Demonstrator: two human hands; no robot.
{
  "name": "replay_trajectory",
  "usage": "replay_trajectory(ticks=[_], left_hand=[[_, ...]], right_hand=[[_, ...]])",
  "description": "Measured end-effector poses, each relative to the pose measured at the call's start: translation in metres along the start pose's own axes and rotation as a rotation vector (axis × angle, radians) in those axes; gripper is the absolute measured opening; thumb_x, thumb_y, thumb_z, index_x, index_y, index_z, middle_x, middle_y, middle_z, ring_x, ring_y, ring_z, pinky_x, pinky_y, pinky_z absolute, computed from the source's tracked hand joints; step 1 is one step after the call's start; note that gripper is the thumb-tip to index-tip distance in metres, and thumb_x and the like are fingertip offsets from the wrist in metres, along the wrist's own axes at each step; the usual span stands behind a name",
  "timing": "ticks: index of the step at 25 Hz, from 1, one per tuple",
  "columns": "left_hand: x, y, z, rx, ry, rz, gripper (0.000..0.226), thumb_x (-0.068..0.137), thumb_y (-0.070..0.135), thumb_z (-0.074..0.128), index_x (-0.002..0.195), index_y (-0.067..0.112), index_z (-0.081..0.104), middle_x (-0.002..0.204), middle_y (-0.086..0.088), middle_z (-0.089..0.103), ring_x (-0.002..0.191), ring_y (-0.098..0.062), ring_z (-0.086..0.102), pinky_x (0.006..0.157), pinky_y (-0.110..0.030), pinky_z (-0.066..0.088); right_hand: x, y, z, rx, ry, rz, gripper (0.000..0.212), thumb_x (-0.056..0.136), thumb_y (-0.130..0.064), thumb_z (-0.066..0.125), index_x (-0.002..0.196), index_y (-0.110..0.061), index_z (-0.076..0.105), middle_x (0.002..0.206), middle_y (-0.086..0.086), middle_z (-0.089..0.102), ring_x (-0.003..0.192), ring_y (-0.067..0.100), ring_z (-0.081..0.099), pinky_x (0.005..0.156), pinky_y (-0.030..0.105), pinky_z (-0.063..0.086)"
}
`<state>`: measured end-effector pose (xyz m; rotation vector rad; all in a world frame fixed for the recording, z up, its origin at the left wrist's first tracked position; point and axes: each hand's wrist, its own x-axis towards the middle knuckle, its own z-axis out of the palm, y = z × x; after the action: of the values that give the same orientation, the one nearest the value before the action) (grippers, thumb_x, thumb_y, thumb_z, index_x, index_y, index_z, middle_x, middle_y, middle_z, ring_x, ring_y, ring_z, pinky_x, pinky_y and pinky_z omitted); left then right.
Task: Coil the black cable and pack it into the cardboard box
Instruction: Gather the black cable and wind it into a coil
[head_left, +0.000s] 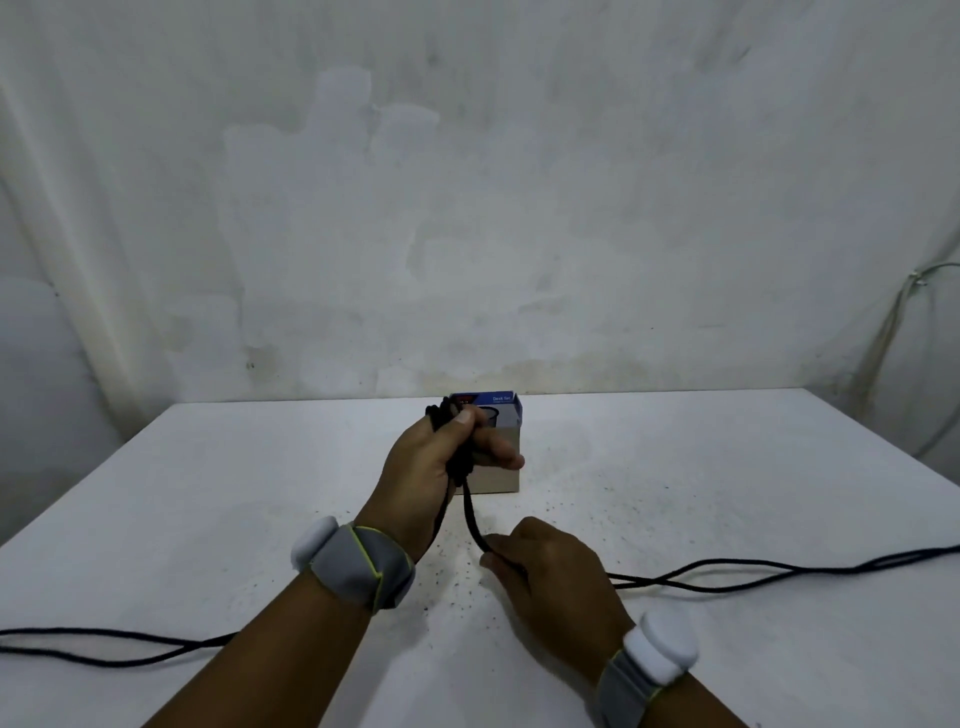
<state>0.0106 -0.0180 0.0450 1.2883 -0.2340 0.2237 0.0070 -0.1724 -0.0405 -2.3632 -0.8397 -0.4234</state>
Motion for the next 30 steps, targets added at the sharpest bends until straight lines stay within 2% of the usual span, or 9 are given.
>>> replay_trajectory(ticks=[2,6,10,14,16,18,21,26,30], left_hand=[[0.001,-0.005,-0.004,0.215,-0.016,0.011,0.023,0.101,0.019,0.036,0.103,0.012,0.058,0.079,-0.008,0.076,0.087,-0.023,0.071,0.072,-0.015,0.051],[-0.002,-0.019,-0.01,0.446,-0.076,0.011,0.029,0.1,0.026,0.039,0.124,0.017,0.052,0.09,-0.003,0.076,0.095,-0.013,0.069,0.094,-0.027,0.043],[-0.009,-0.022,-0.009,0.55,-0.143,0.026,0.04,0.091,0.049,0.039,0.12,0.029,0.057,0.101,0.013,0.07,0.1,0.004,0.061,0.086,-0.017,0.042],[-0.014,-0.013,0.0,0.513,-0.235,0.039,0.044,0.093,0.053,0.023,0.102,0.041,0.064,0.067,0.014,0.069,0.064,0.002,0.063,0.061,-0.005,0.044],[-0.015,-0.01,0.003,0.502,-0.276,0.043,0.043,0.094,0.057,0.025,0.096,0.041,0.065,0.056,0.001,0.064,0.055,-0.009,0.061,0.065,-0.009,0.047],[-0.016,-0.009,0.003,0.422,-0.315,-0.009,0.048,0.093,0.059,0.032,0.095,0.025,0.066,0.049,-0.003,0.055,0.05,-0.023,0.057,0.077,-0.023,0.053],[-0.015,-0.007,0.002,0.363,-0.309,-0.068,0.055,0.087,0.061,0.042,0.088,0.011,0.064,0.044,0.003,0.043,0.043,-0.021,0.045,0.076,-0.032,0.056],[-0.018,0.001,0.002,0.173,-0.266,-0.153,0.04,0.085,0.053,0.05,0.07,0.018,0.06,0.041,0.006,0.035,0.042,-0.021,0.036,0.063,-0.026,0.052],[-0.022,0.003,0.003,0.069,-0.229,-0.19,0.038,0.088,0.047,0.05,0.069,0.014,0.057,0.041,0.003,0.03,0.037,-0.019,0.032,0.071,-0.036,0.052]], right_hand=[[-0.004,-0.012,-0.009,0.007,-0.031,-0.051,0.035,0.096,-0.043,0.046,0.125,-0.031,0.061,0.092,-0.003,0.065,0.079,0.013,0.058,0.066,0.025,0.045],[-0.002,-0.03,-0.031,-0.007,-0.116,-0.15,0.036,0.093,-0.037,0.045,0.126,-0.03,0.057,0.105,-0.004,0.063,0.088,0.012,0.058,0.069,0.018,0.04],[0.011,-0.037,-0.062,0.006,-0.027,-0.175,0.025,0.092,-0.027,0.053,0.116,-0.03,0.062,0.099,-0.016,0.057,0.079,0.001,0.05,0.069,0.007,0.036],[0.031,-0.033,-0.085,0.037,0.069,-0.185,0.022,0.091,-0.02,0.062,0.112,-0.027,0.065,0.101,-0.011,0.067,0.085,-0.006,0.049,0.079,0.007,0.038],[0.041,-0.029,-0.093,0.085,0.139,-0.169,0.022,0.088,-0.018,0.067,0.109,-0.025,0.067,0.099,-0.01,0.069,0.083,-0.005,0.054,0.076,0.011,0.043],[0.049,-0.023,-0.097,0.119,0.181,-0.172,0.016,0.086,-0.017,0.07,0.101,-0.023,0.071,0.093,-0.01,0.069,0.08,-0.002,0.057,0.072,0.015,0.046],[0.056,-0.014,-0.095,0.121,0.228,-0.202,0.016,0.087,-0.015,0.07,0.102,-0.019,0.074,0.09,-0.001,0.069,0.082,0.009,0.061,0.073,0.016,0.048],[0.057,0.009,-0.08,0.171,0.279,-0.179,0.028,0.092,-0.011,0.06,0.118,-0.017,0.068,0.089,0.003,0.066,0.081,0.008,0.058,0.074,0.013,0.046],[0.054,0.031,-0.063,0.228,0.288,-0.084,0.037,0.094,0.001,0.053,0.124,-0.017,0.063,0.087,0.002,0.065,0.082,0.01,0.059,0.079,0.008,0.043]])
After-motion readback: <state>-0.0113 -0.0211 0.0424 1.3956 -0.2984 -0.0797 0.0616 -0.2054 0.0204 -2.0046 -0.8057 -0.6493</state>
